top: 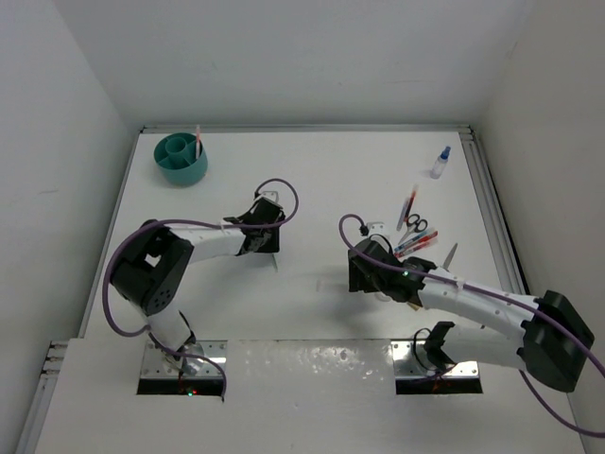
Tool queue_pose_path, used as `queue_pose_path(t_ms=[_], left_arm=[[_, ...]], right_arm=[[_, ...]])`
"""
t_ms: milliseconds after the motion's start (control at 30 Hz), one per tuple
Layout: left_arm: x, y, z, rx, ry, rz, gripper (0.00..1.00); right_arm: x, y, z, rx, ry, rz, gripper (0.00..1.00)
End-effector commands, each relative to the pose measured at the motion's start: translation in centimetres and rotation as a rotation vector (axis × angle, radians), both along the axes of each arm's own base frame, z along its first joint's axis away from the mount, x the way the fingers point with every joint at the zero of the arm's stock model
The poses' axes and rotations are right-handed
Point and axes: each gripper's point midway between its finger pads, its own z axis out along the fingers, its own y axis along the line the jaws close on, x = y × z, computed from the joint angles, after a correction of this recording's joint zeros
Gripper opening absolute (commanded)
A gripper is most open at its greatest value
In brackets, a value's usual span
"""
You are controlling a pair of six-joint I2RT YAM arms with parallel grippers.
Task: Sort the stationery into containers
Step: Pick up the pen from the center of the board, then pick up the pen cap from the center of the board.
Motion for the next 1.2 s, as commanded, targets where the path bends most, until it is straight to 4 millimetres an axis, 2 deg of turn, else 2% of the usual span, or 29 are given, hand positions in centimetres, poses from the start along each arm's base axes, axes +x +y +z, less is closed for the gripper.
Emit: queue_pose_path(t_ms=[0, 67, 233, 367, 467, 500, 567, 600, 667, 700, 733, 767, 800, 900, 967, 1000, 1167], left_arm=[[-0.6, 0.9, -0.8, 0.049, 0.045, 0.017, 0.28], [-0.7, 0.9, -0.6, 0.052, 0.041, 0.008, 0.23], [-0.7, 1.1, -0.4, 0.061, 0.028, -0.022, 0.02], [-0.6, 1.3, 0.3, 0.079, 0.005, -0.075, 0.0], [0.2, 1.4, 2.3, 0.108, -0.075, -0.164, 0.0], [0.8, 1.4, 3.8, 0.104, -0.125, -0.184, 0.0], [1.3, 2.2, 5.0, 0.123, -0.171, -0.255, 0.0], [1.9, 2.1, 7.3, 0.102, -0.252, -0.275, 0.0], [2.5, 2.6, 9.3, 0.134, -0.363, -0.364, 0.0], [2.5, 2.8, 11.4, 0.134, -0.441, -0.383, 0.0], [2.8, 3.1, 12.6, 0.164, -0.51, -0.416, 0.0], [2.3, 3.6, 12.6, 0.178, -0.539, -0.43, 0.0], [1.9, 4.0, 14.4, 0.183, -0.605, -0.441, 0.0], [0.7, 5.7, 15.5, 0.26, -0.71, -0.484, 0.0], [0.5, 6.5, 17.1, 0.282, -0.799, -0.47, 0.0], [0.0, 7.1, 16.3, 0.313, -0.804, -0.482, 0.0], [-0.2, 8.0, 17.9, 0.347, -0.911, -0.441, 0.0]], right_arm=[[0.9, -0.1, 1.2, 0.008, -0.067, -0.025, 0.59], [1.1, -0.1, 1.3, 0.002, -0.077, -0.014, 0.59], [1.3, 0.7, 1.2, -0.006, -0.062, 0.026, 0.59], [1.5, 2.3, 1.4, 0.018, -0.039, 0.07, 0.59], [1.6, 3.9, 1.3, 0.045, -0.016, 0.116, 0.59], [1.7, 4.4, 1.3, 0.046, -0.014, 0.13, 0.59], [1.9, 5.5, 1.5, 0.048, -0.009, 0.16, 0.59], [2.1, 6.2, 1.7, 0.057, -0.017, 0.179, 0.57], [2.0, 7.5, 1.7, 0.077, -0.005, 0.214, 0.55], [2.1, 8.2, 1.8, 0.092, -0.01, 0.227, 0.54], [2.2, 8.8, 2.0, 0.108, -0.009, 0.234, 0.53], [2.0, 9.2, 1.5, 0.113, 0.012, 0.245, 0.52], [2.1, 9.7, 1.5, 0.129, 0.015, 0.244, 0.48], [1.9, 10.9, 0.6, 0.159, 0.053, 0.252, 0.42], [1.6, 11.8, 0.2, 0.186, 0.078, 0.259, 0.41], [1.5, 12.1, -0.3, 0.179, 0.095, 0.262, 0.41], [0.9, 12.7, -2.1, 0.157, 0.156, 0.257, 0.37]])
